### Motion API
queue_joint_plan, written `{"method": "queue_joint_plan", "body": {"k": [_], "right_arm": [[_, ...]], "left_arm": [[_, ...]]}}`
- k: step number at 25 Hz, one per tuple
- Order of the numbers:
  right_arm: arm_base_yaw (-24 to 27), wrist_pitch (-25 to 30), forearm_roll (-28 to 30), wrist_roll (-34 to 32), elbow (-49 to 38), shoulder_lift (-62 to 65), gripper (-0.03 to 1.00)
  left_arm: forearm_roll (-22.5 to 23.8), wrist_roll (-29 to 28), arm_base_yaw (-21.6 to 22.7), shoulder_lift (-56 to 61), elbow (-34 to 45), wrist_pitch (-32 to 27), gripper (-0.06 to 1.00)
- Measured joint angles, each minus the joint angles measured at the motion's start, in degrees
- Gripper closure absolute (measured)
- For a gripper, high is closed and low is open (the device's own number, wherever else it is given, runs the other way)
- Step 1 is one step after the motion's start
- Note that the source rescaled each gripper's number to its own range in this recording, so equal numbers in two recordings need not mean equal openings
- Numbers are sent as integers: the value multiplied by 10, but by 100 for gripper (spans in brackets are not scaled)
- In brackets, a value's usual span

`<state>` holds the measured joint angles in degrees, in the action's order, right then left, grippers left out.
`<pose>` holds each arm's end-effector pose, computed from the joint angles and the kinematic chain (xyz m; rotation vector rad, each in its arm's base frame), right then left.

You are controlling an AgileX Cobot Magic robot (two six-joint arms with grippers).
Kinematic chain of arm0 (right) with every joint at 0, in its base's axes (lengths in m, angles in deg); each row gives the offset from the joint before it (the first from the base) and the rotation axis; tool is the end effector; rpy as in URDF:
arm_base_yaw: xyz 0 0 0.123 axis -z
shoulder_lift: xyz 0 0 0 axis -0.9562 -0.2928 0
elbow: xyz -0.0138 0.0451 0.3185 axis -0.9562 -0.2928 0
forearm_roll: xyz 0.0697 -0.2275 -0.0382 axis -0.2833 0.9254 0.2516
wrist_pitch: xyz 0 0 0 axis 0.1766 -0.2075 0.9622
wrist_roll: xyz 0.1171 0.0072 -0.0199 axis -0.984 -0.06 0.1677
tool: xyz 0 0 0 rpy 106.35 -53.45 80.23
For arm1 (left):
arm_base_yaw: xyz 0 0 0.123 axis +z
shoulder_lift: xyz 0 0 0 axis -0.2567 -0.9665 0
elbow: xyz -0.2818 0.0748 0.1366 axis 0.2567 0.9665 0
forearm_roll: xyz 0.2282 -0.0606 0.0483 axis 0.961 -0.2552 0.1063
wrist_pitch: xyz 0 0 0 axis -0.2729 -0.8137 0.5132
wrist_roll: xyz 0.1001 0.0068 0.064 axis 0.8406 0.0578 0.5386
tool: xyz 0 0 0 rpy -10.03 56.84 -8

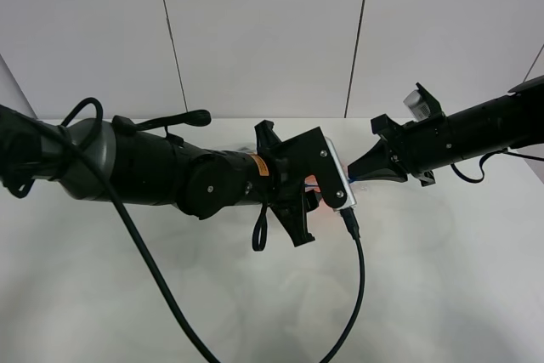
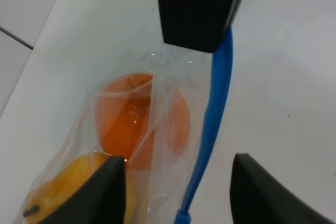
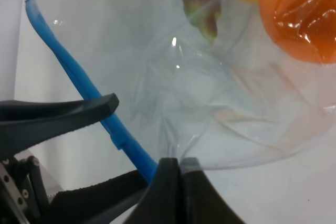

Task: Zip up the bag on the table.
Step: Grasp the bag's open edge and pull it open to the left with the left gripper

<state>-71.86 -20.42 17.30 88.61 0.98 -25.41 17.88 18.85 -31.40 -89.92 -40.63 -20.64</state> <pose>0.3264 0.0822 0.2241 -0.0464 2.5779 1.1679 0.2990 -0.3051 0.2035 1.3983 1.6139 -0.0489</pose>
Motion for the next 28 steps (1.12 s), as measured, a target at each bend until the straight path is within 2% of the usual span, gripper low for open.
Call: {"method": "queue_joint_plan", "body": {"k": [28], "right_arm": [[0,1,0,2,0,0,97]], "left_arm": [[1,0,11,0,0,-20,-2]]}}
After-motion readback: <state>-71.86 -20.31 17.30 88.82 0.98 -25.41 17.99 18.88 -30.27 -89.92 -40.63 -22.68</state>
